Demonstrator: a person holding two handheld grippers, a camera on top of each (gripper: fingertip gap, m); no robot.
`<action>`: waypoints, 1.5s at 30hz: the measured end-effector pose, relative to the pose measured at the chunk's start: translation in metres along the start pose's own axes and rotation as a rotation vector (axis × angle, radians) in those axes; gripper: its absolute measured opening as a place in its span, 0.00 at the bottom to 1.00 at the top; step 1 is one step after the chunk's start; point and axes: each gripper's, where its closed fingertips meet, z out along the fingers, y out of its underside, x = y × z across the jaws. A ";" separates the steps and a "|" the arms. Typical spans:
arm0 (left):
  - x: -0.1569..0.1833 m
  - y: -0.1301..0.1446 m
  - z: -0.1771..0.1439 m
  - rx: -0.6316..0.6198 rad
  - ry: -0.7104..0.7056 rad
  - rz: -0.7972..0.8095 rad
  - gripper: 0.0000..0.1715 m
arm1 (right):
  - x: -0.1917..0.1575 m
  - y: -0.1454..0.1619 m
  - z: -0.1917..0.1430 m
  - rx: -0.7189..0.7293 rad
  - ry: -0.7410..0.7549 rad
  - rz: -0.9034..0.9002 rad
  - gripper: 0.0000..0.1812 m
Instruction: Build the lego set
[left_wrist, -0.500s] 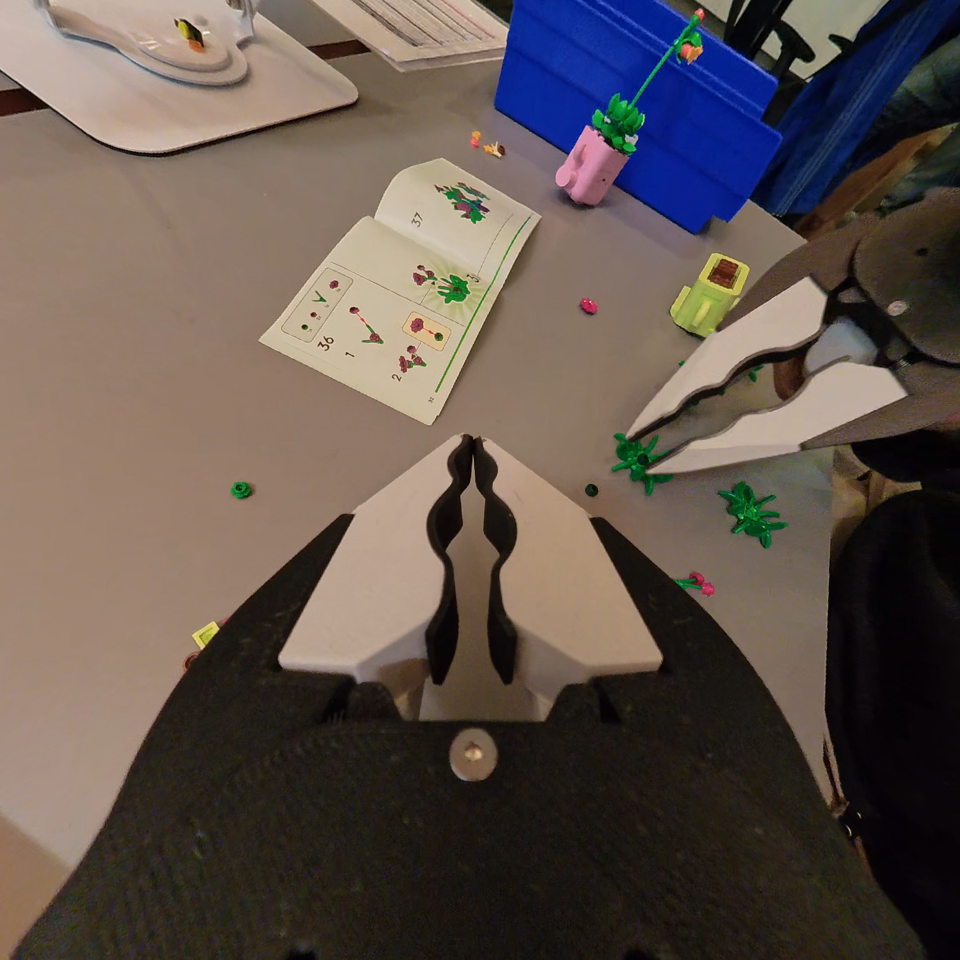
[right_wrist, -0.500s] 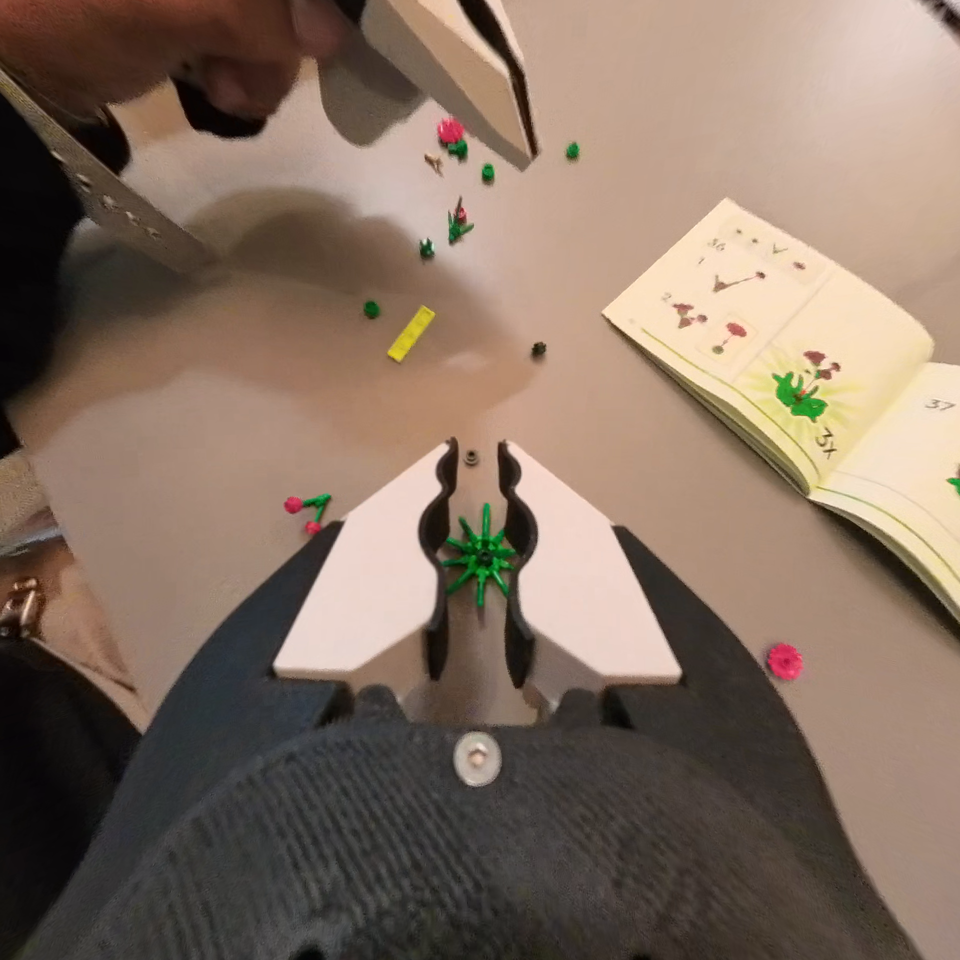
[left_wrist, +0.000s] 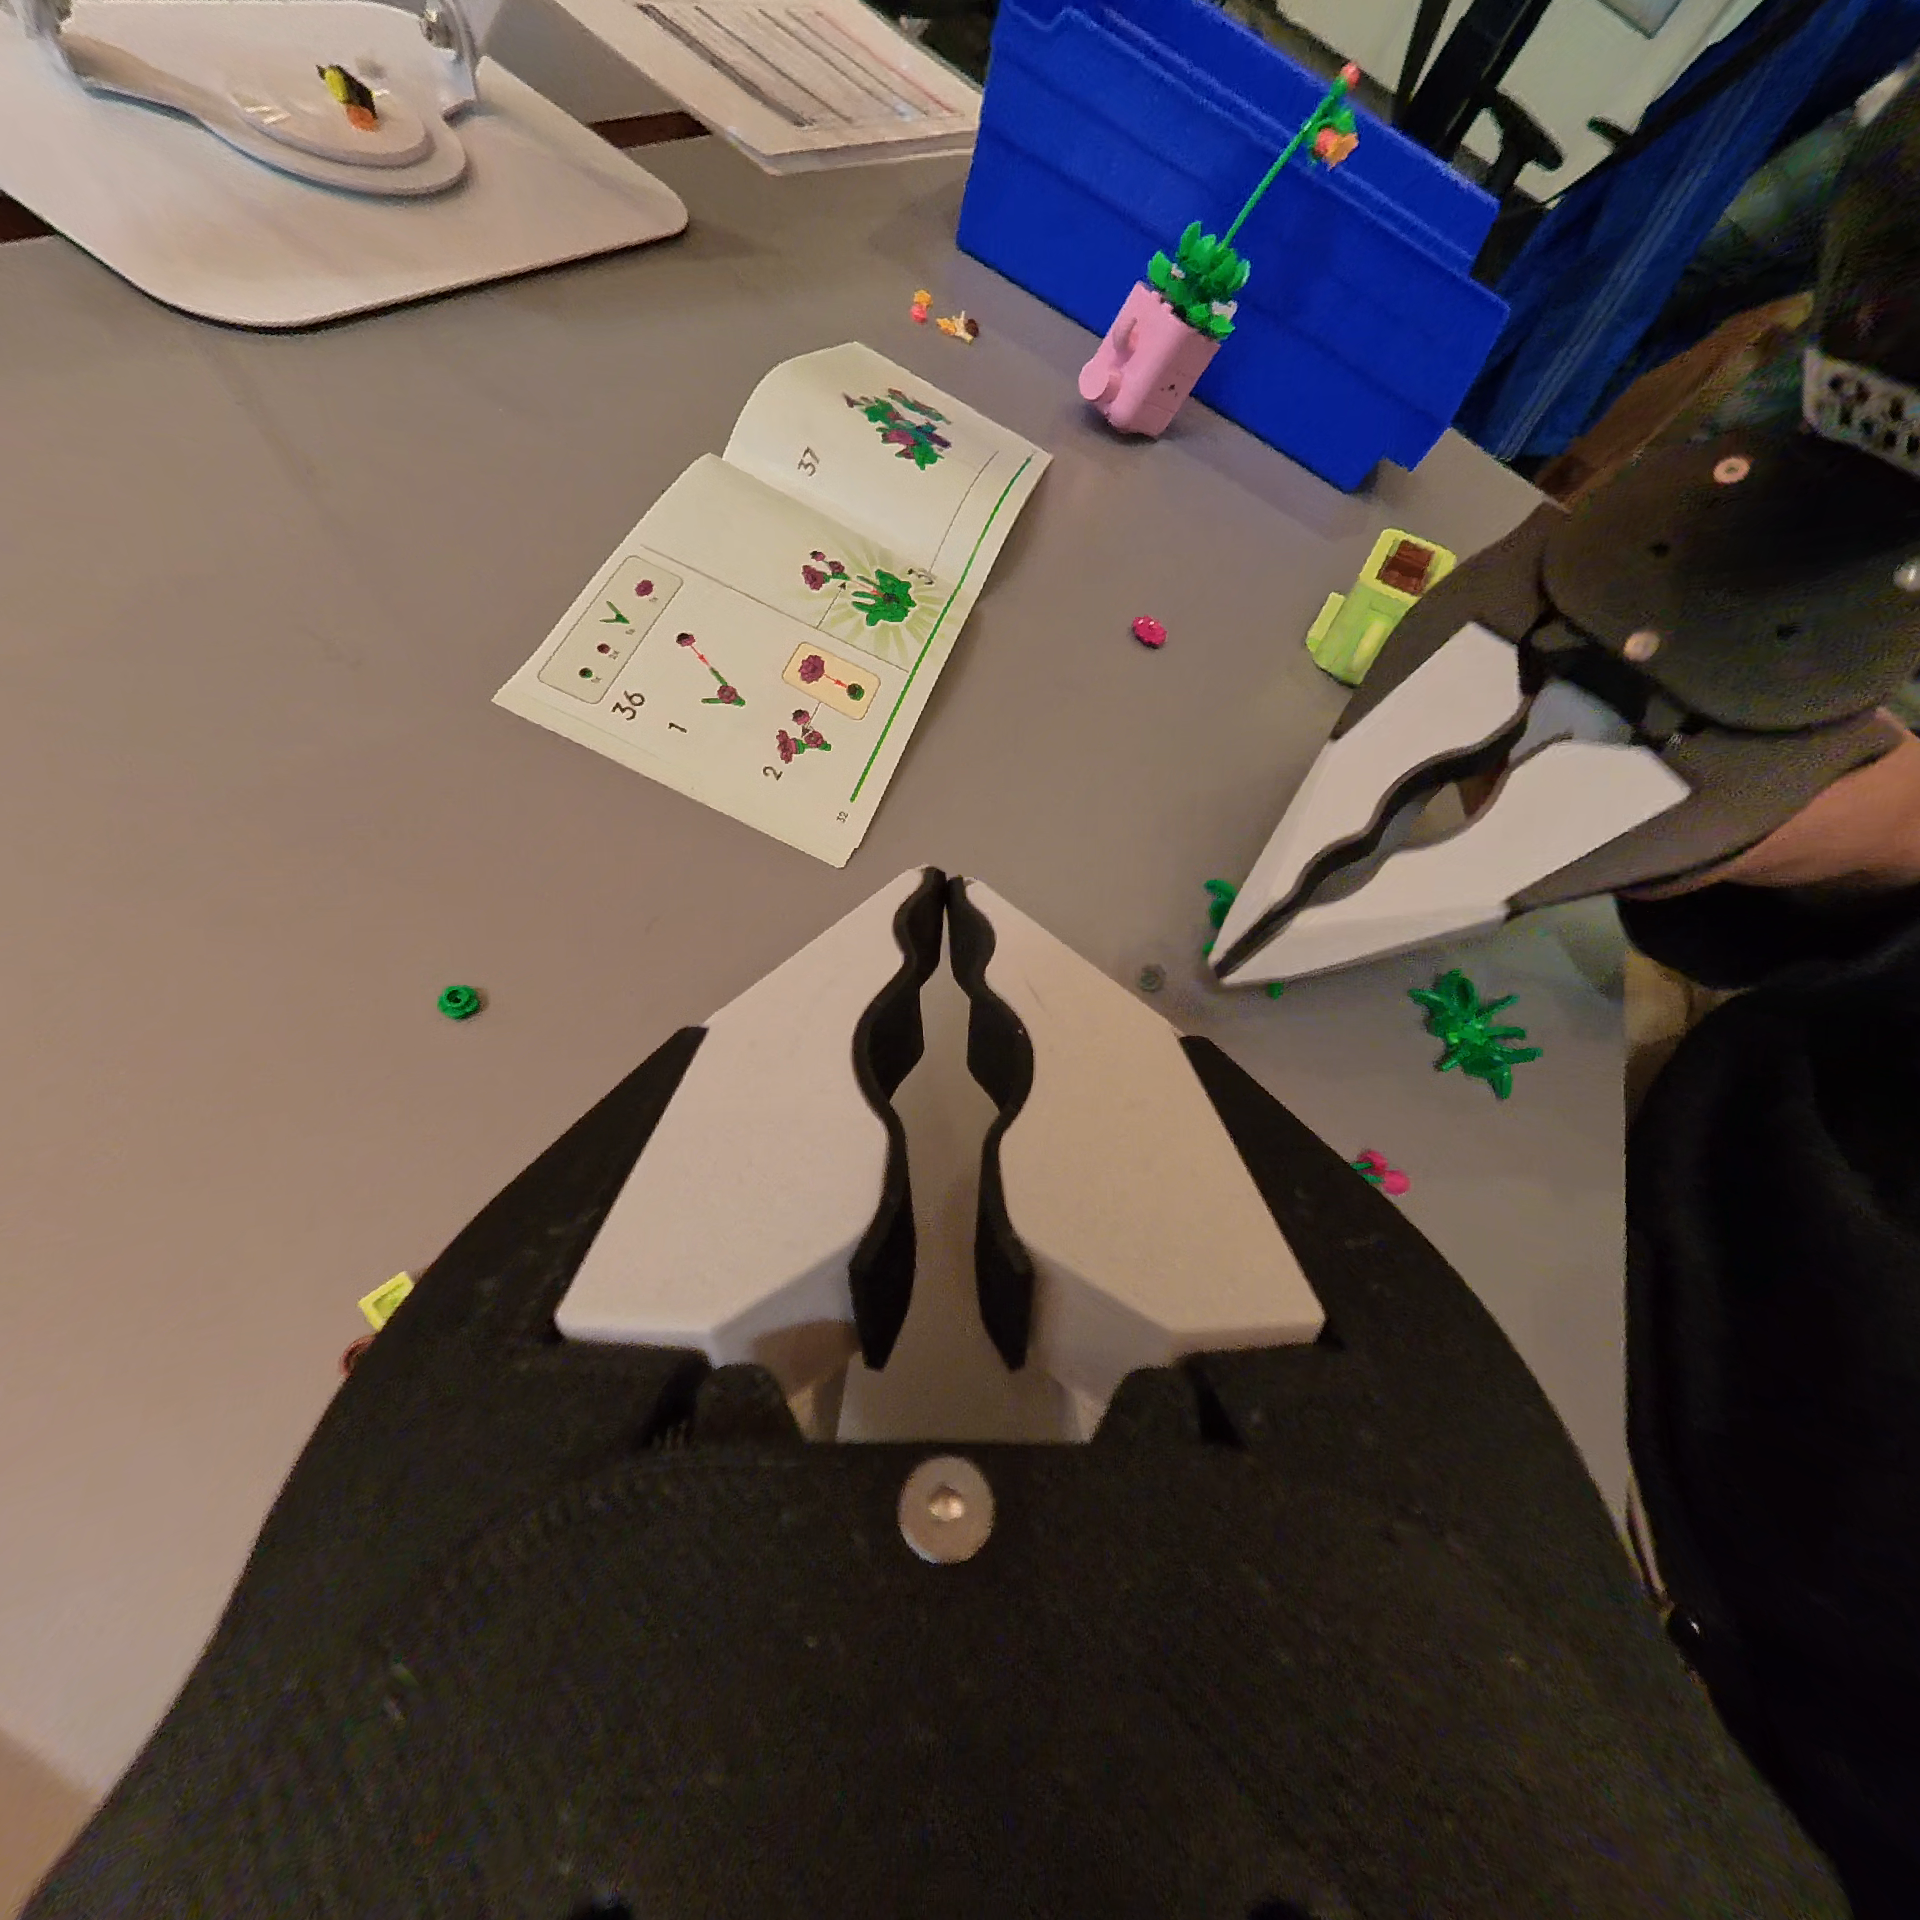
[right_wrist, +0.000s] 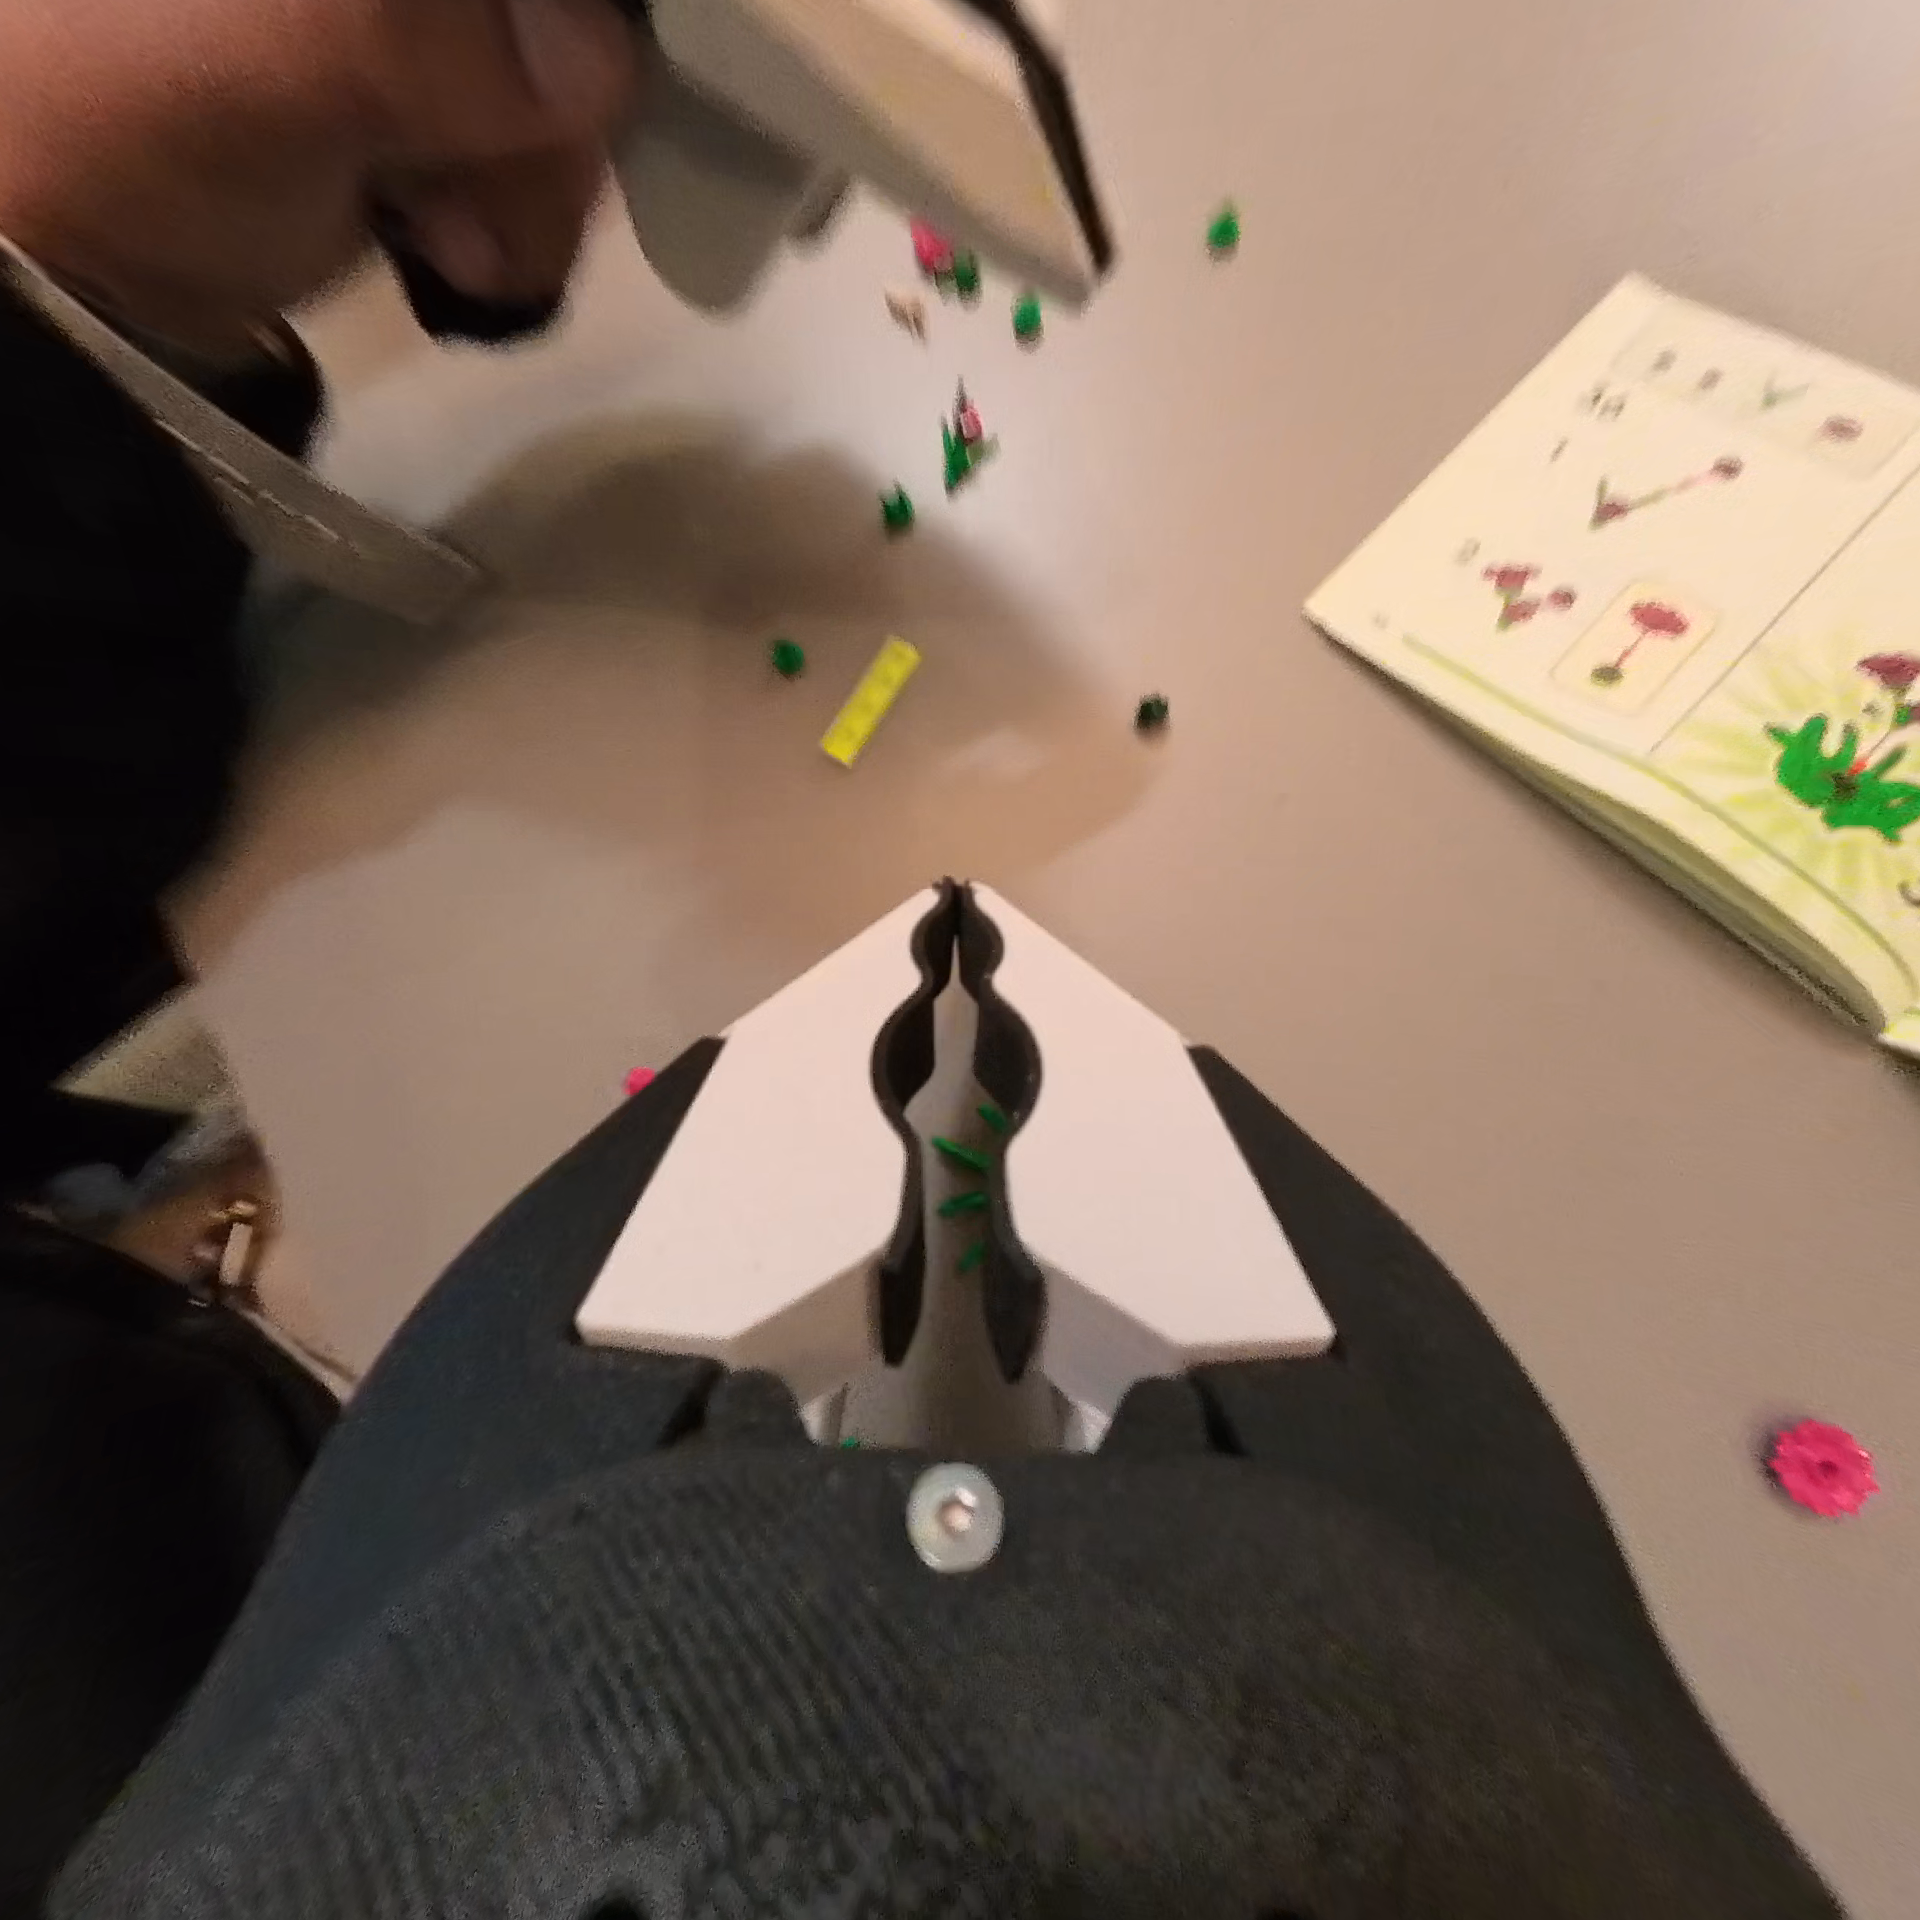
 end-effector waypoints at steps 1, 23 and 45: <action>0.003 -0.003 -0.001 0.017 0.019 -0.002 0.00 | -0.003 -0.011 -0.009 0.069 -0.029 0.025 0.00; 0.072 0.073 0.064 -0.499 0.219 0.090 0.02 | -0.009 0.049 -0.134 0.644 0.146 -0.049 0.00; 0.065 0.067 0.068 -0.484 0.118 0.233 0.07 | -0.006 0.047 -0.138 0.739 0.101 -0.142 0.00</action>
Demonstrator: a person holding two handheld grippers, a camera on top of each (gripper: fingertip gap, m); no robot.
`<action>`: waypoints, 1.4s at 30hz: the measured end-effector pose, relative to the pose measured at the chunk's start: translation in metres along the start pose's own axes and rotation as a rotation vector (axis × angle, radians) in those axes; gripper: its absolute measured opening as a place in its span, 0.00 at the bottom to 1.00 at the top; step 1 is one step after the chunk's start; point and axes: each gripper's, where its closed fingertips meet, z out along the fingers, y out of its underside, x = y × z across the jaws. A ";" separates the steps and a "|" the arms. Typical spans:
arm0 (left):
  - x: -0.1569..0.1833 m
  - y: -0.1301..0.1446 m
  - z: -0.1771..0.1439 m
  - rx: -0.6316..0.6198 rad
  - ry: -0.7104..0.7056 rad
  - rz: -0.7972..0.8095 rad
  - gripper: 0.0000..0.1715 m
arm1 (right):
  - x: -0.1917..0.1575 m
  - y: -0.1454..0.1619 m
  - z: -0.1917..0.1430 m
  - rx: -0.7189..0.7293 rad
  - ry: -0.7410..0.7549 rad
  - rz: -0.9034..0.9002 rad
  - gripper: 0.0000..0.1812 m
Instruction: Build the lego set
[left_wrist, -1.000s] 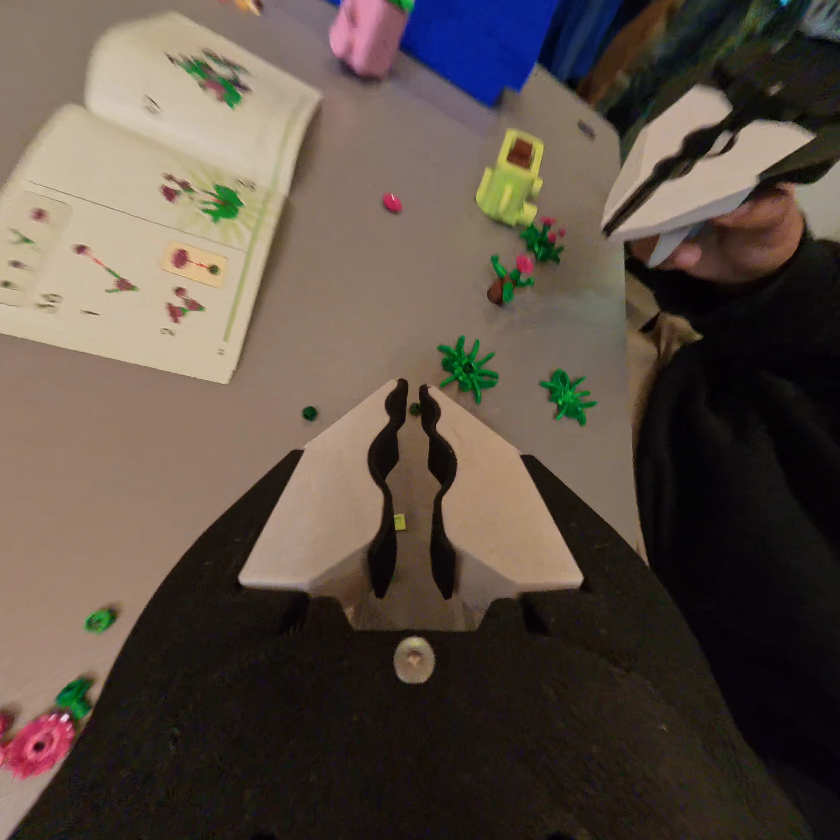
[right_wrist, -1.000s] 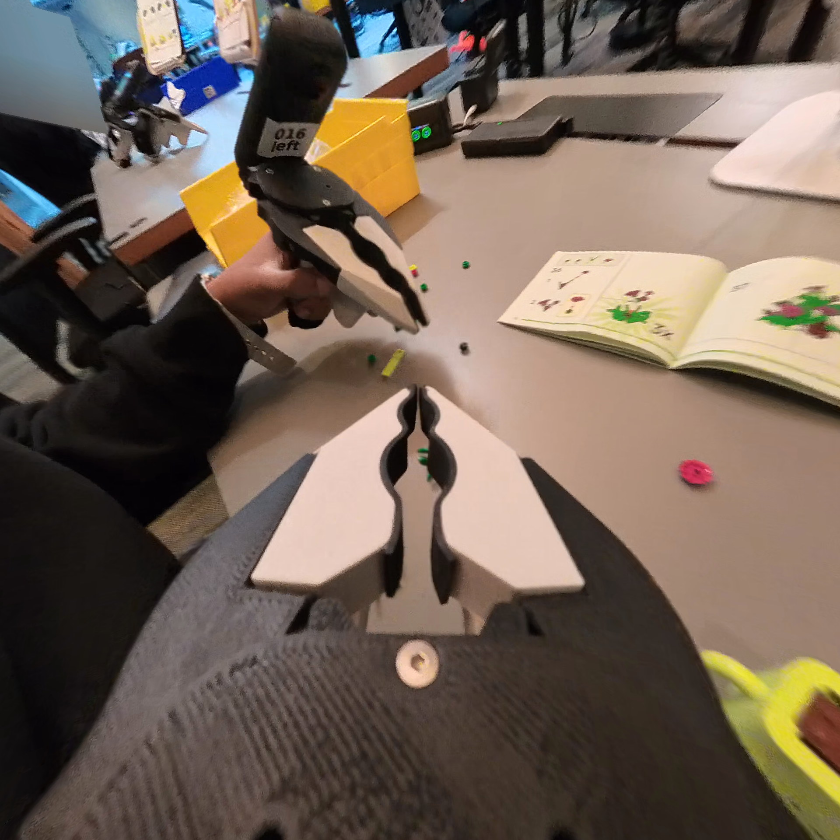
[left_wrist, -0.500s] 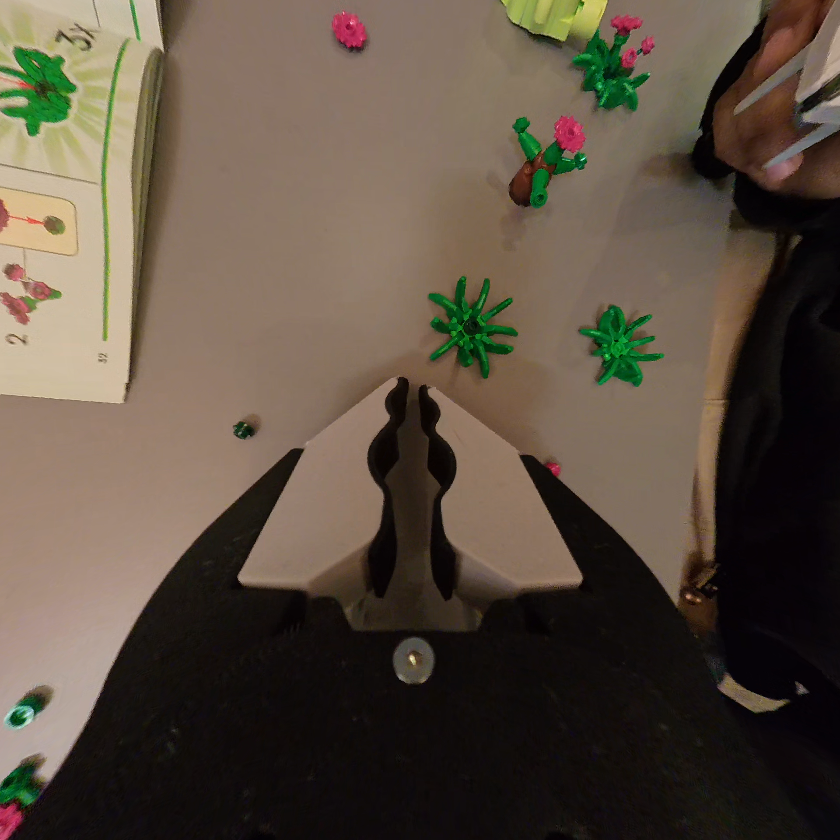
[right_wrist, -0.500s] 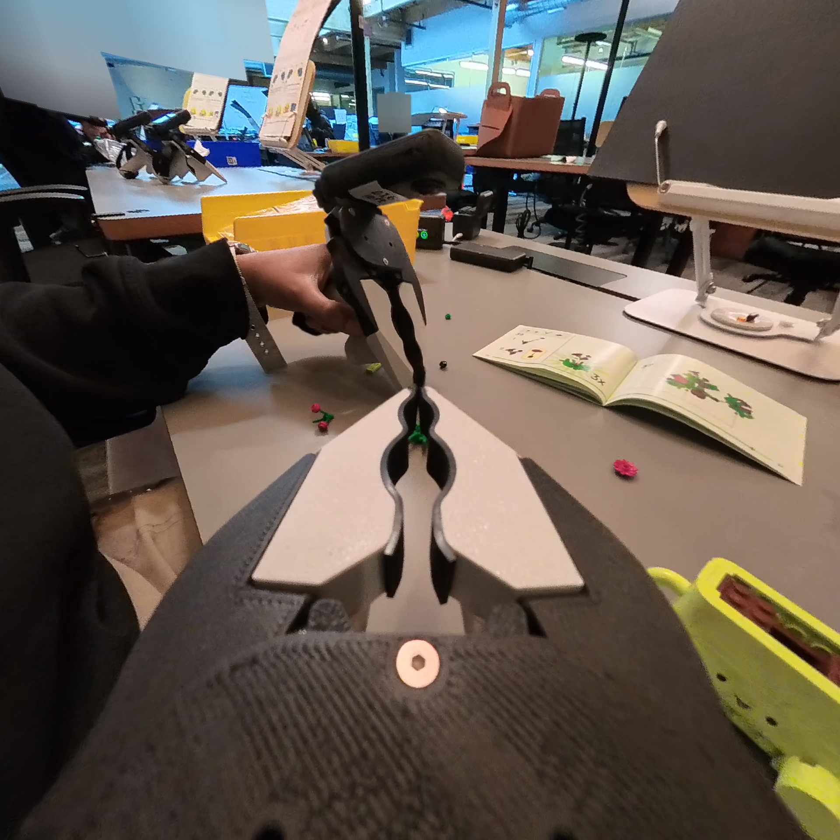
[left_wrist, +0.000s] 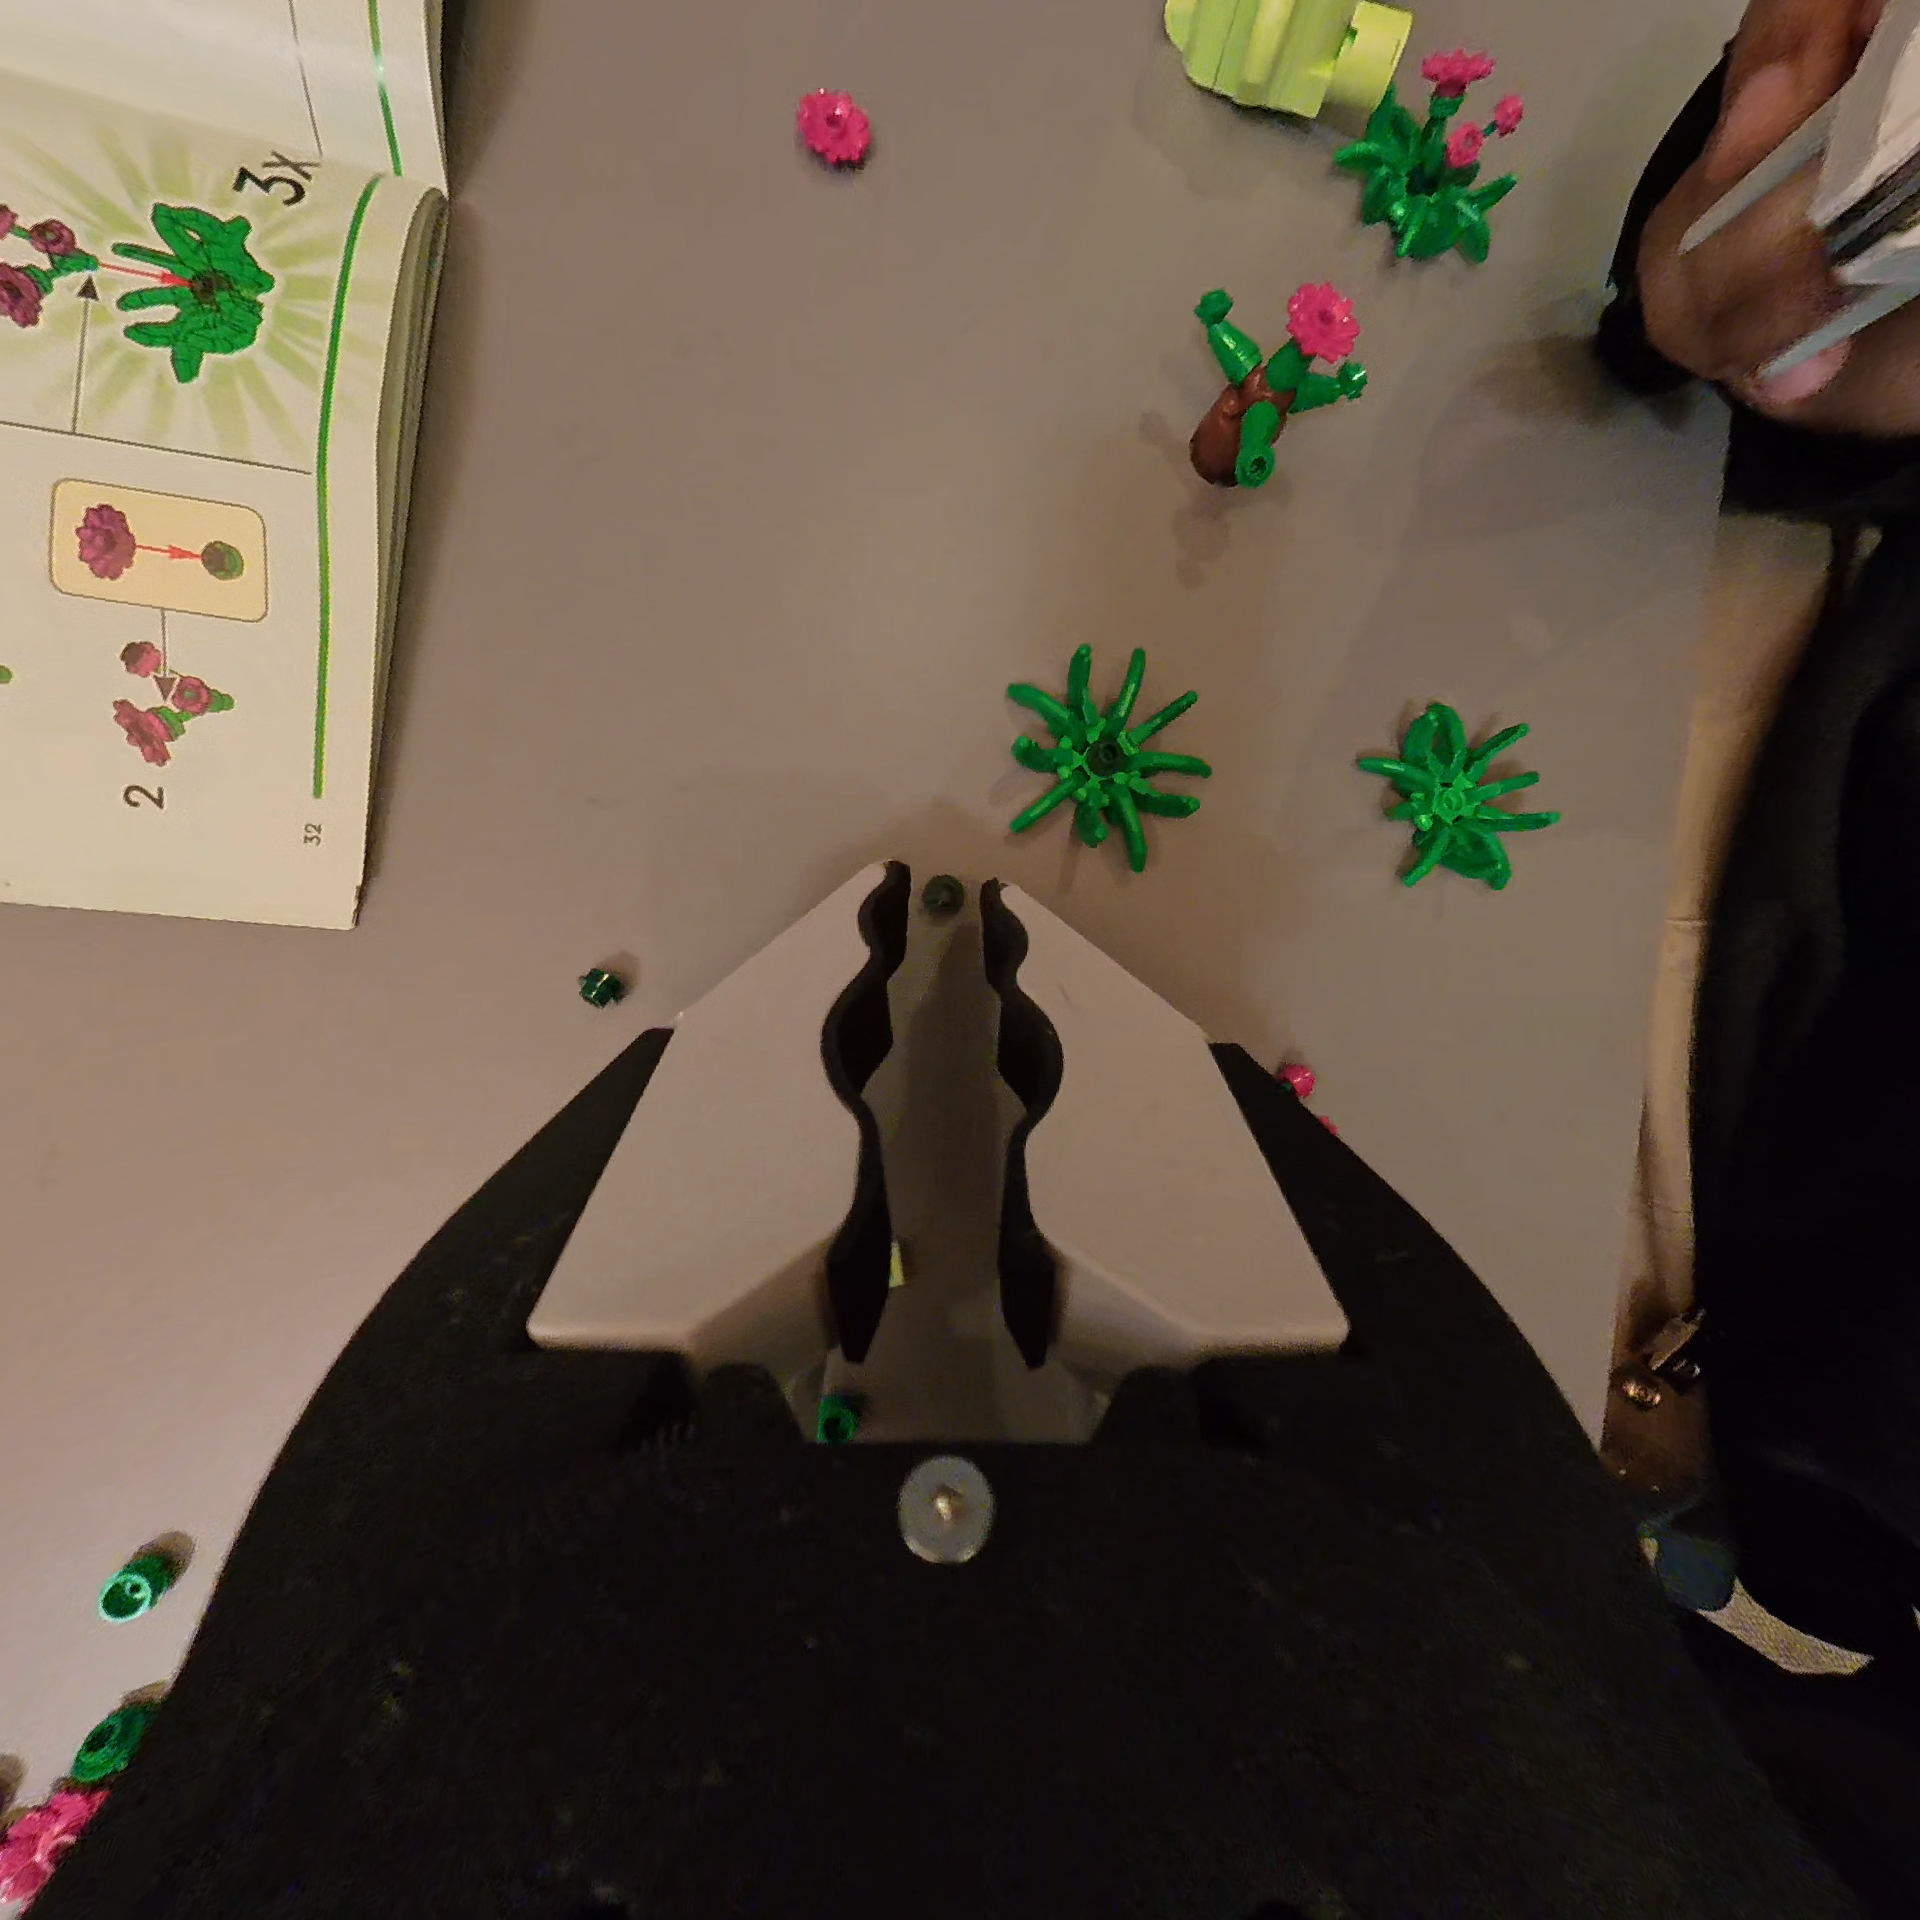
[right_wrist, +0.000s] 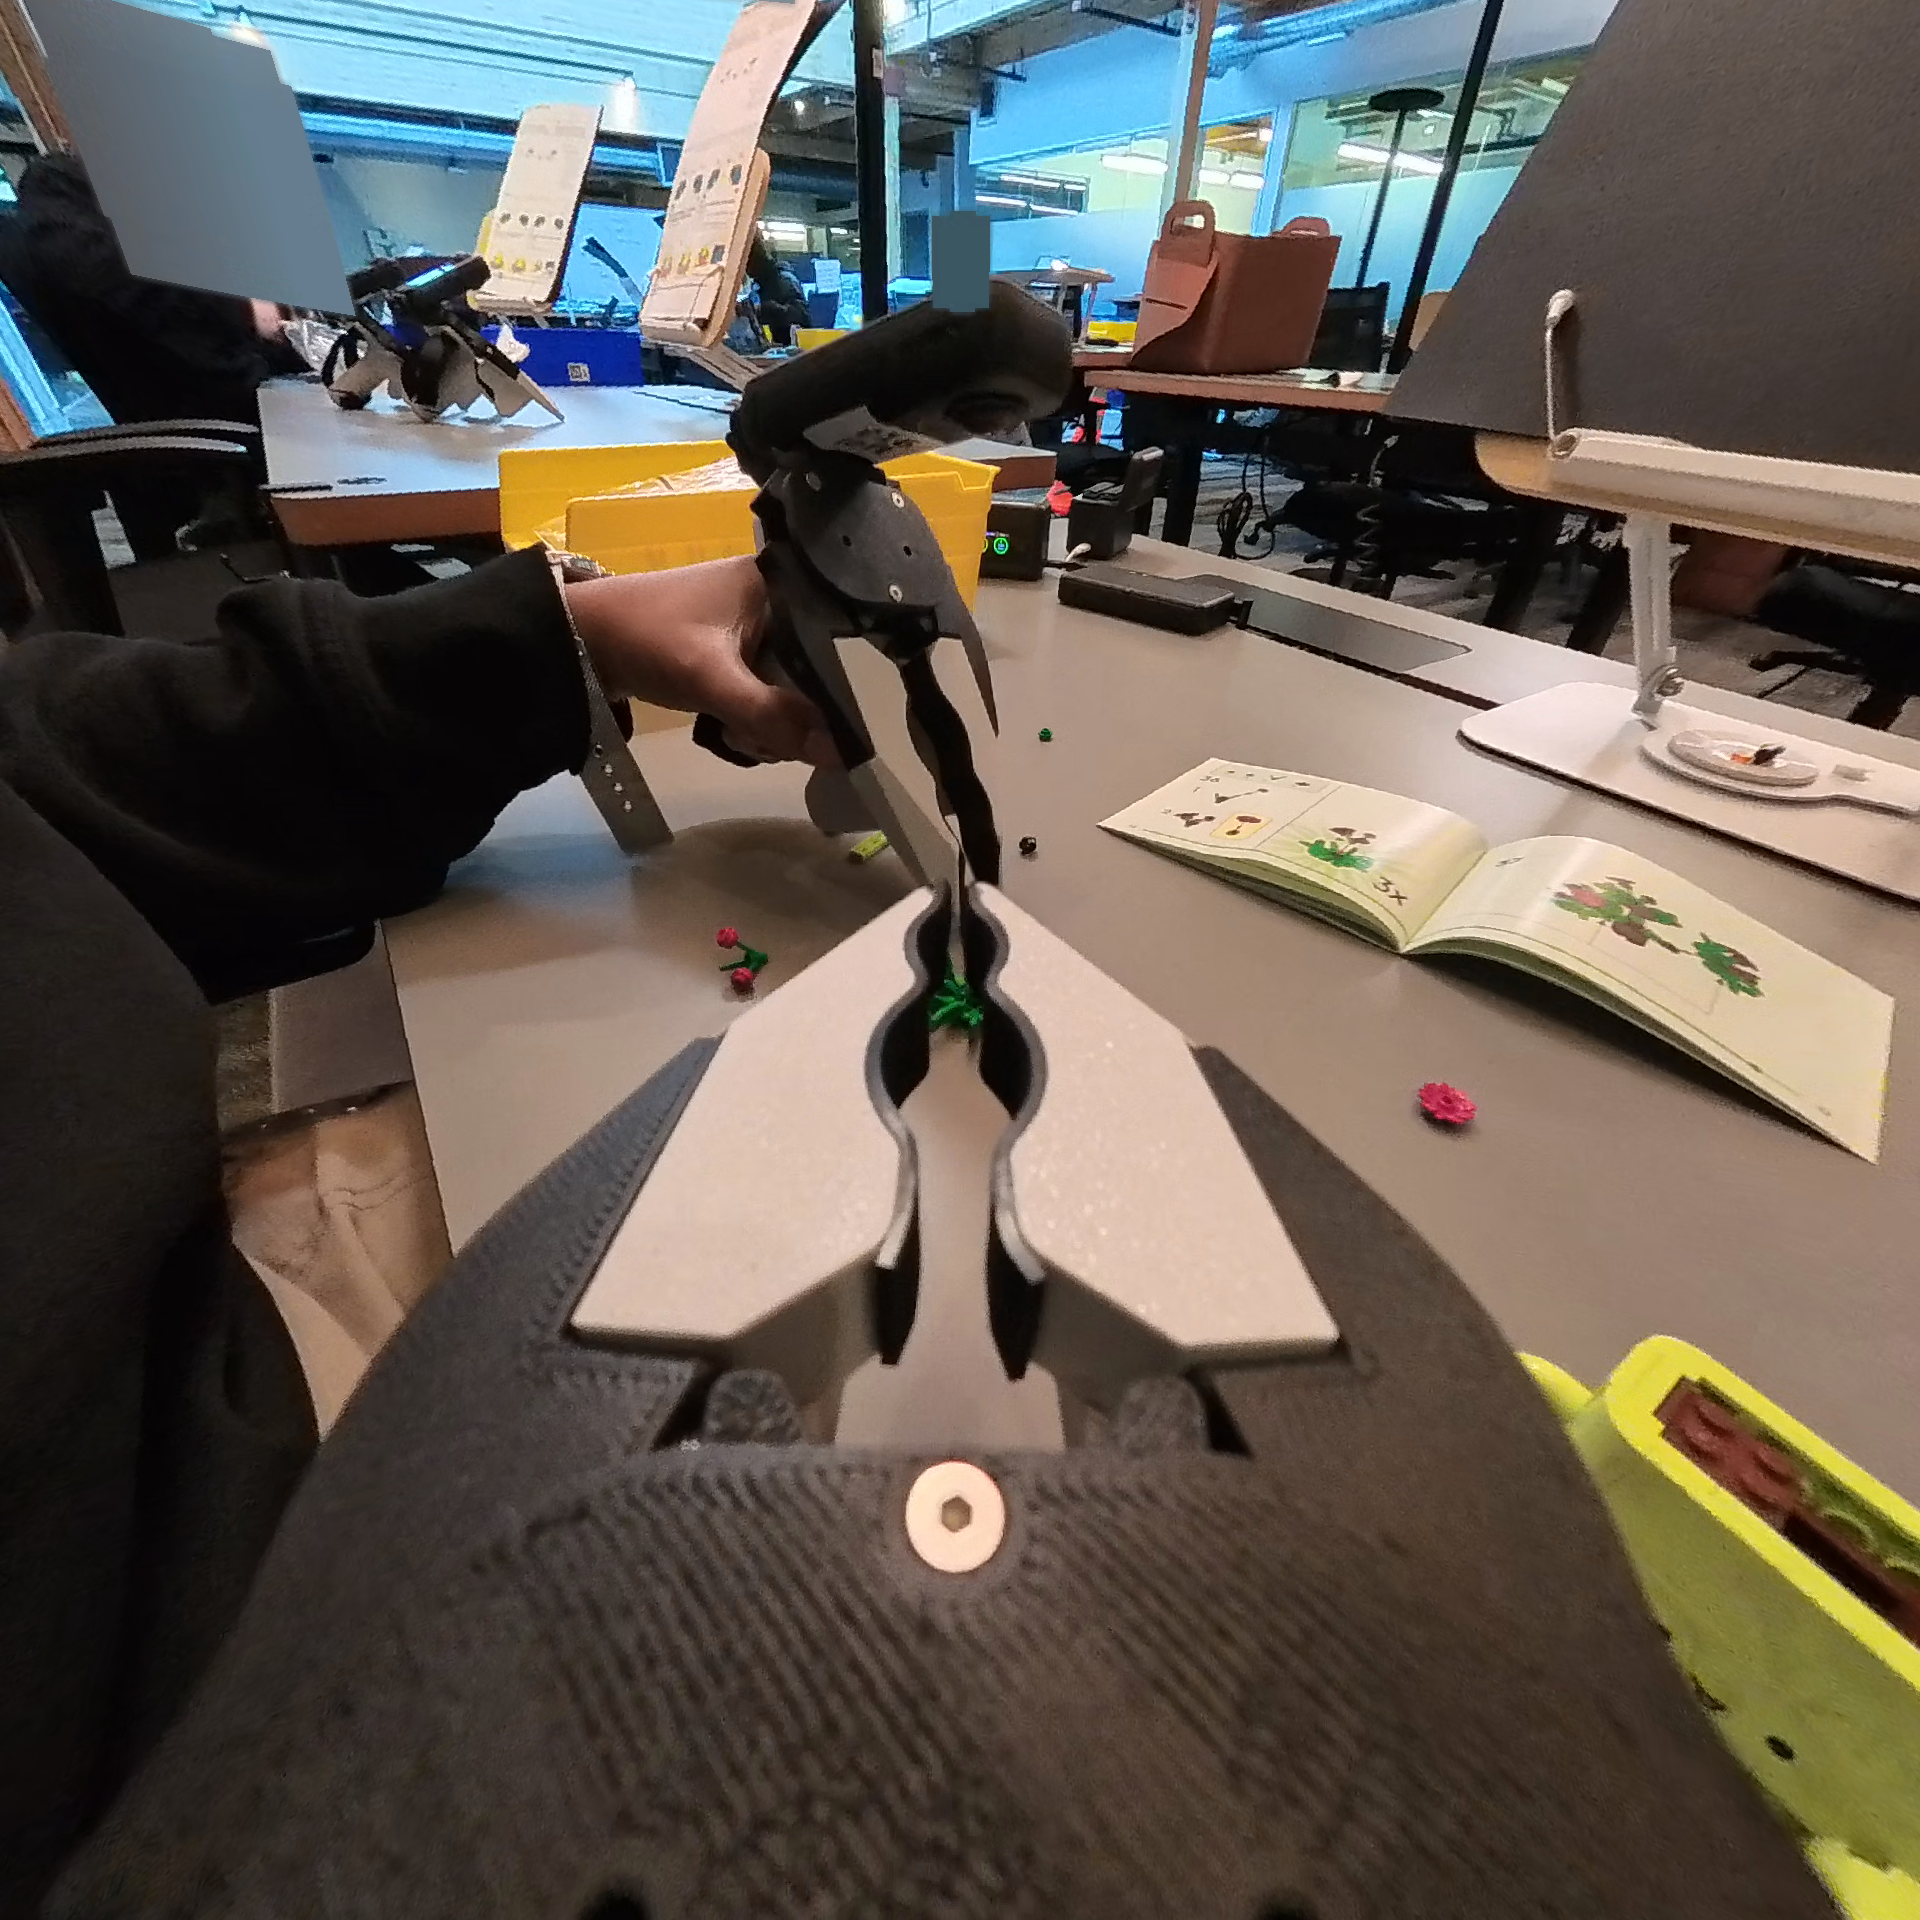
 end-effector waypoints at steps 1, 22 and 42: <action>-0.001 0.002 0.001 -0.013 -0.010 0.001 0.07 | 0.000 0.000 0.000 0.001 -0.002 0.001 0.00; 0.077 -0.128 -0.105 1.037 0.839 -0.295 0.02 | 0.013 -0.033 0.014 0.082 -0.037 -0.282 0.13; 0.112 -0.099 -0.062 0.946 0.949 -0.542 0.01 | -0.019 -0.035 0.004 0.240 -0.183 -0.357 0.08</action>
